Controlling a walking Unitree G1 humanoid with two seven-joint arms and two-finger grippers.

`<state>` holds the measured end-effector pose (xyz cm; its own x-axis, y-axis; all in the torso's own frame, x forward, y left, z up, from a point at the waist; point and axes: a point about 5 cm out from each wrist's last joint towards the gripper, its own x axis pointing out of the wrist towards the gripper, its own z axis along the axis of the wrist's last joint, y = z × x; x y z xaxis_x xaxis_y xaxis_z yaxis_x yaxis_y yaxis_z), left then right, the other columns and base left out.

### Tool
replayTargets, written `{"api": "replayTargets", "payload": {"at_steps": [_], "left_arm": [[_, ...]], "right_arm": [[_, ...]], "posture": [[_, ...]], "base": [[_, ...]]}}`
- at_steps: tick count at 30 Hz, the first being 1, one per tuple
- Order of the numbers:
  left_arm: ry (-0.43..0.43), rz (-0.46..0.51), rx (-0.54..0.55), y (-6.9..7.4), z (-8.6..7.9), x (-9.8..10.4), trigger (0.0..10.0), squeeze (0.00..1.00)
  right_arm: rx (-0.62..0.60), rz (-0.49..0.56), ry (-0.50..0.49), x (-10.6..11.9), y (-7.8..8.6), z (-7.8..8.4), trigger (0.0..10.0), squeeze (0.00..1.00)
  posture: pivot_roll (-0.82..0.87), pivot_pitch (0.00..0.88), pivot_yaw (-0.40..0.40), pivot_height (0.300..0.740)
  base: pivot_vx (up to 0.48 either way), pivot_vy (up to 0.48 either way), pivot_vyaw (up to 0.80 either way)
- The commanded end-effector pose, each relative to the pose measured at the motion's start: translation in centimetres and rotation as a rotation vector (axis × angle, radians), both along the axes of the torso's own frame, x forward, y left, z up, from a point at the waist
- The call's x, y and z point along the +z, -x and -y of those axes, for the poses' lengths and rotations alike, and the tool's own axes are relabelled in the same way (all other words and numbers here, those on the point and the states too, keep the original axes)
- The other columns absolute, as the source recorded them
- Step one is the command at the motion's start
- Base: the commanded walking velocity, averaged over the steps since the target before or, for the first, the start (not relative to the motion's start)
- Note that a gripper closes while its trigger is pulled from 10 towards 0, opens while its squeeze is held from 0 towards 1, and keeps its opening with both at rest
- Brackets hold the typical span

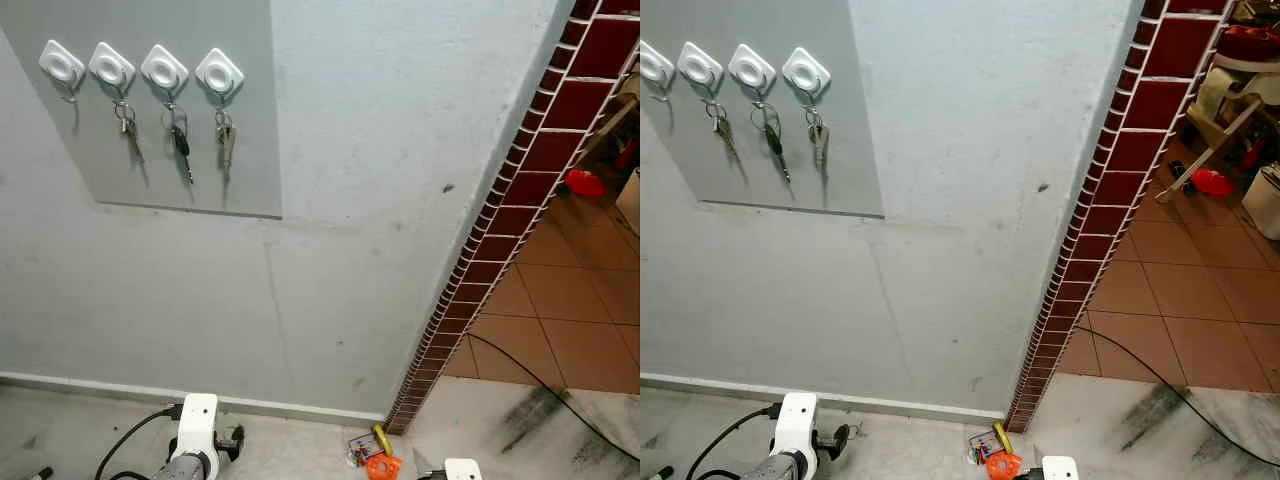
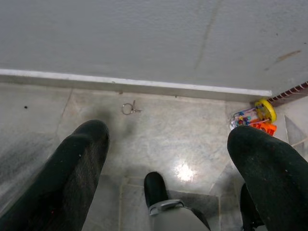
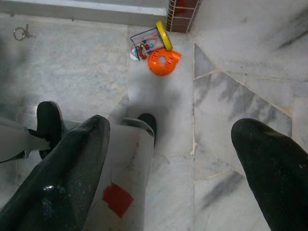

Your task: Hang keys on a hook

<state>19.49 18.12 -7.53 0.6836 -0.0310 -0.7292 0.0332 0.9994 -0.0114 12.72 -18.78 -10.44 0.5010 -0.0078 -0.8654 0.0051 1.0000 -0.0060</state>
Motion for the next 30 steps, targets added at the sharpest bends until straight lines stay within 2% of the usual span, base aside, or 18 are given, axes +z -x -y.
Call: {"api": "replayTargets", "payload": {"at_steps": [1,8,11,16,21,30], "left_arm": [[-0.018,-0.008,-0.031,0.1,-0.1,0.0,10.0,0.0],[-0.042,0.03,-0.206,-0.1,0.2,0.3,10.0,0.0],[-0.03,0.076,-0.232,-0.8,0.2,0.9,10.0,0.0],[-0.018,0.102,-0.22,-1.2,-0.2,1.2,10.0,0.0],[-0.007,0.113,-0.197,-1.1,-0.2,1.2,10.0,0.0],[0.007,0.06,-0.176,0.6,0.6,0.1,10.0,0.0]], "right_arm": [[0.0,-0.006,0.006,0.0,0.0,0.0,10.0,0.0],[0.088,0.032,0.028,0.4,-0.7,0.7,10.0,0.0],[0.121,0.101,0.032,1.2,-2.3,1.2,10.0,0.0],[0.152,0.162,0.028,2.0,-3.9,1.2,10.0,0.0],[0.164,0.18,0.023,2.2,-4.4,1.0,10.0,0.0],[0.233,0.173,0.026,2.2,-4.7,0.6,10.0,0.0]], "posture": [[-0.05,0.0,0.015,0.74],[-0.05,0.0,0.02,0.74],[-0.05,0.0,0.019,0.74],[-0.05,0.0,0.018,0.74],[-0.04,0.0,0.006,0.74],[-0.03,0.0,-0.016,0.74]], "base": [[0.0,0.0,0.0],[0.0,0.0,0.0],[0.0,0.0,0.0],[0.0,0.0,0.0],[0.0,0.0,0.0],[0.0,0.0,0.0]]}}
